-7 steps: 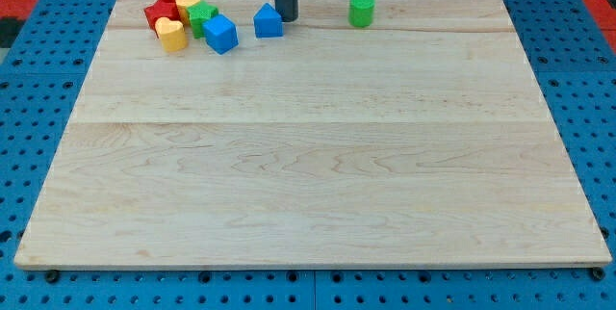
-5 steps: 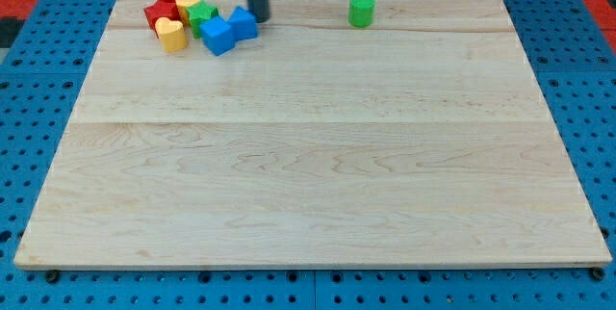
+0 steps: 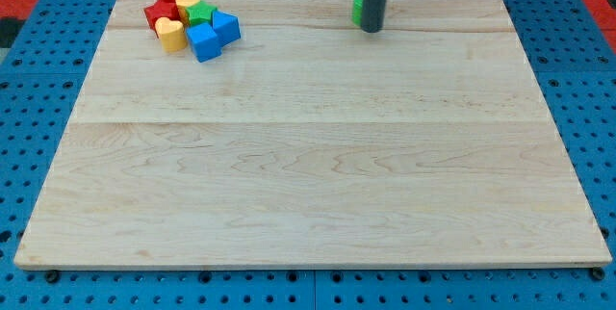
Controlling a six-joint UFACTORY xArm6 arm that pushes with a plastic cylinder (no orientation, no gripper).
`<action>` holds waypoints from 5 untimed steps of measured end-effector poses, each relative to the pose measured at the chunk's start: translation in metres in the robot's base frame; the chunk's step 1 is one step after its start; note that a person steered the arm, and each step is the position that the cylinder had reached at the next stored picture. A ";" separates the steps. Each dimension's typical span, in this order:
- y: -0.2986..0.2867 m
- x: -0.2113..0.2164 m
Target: Take the green circle into the bottom right side of the blue triangle
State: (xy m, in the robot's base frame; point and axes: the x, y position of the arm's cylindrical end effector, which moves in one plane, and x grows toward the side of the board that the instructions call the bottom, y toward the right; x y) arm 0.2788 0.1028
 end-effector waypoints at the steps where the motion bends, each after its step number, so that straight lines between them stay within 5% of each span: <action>1: 0.043 -0.045; 2: 0.008 -0.060; 3: -0.072 -0.025; 5: -0.123 -0.029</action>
State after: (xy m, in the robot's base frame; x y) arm 0.2500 -0.0202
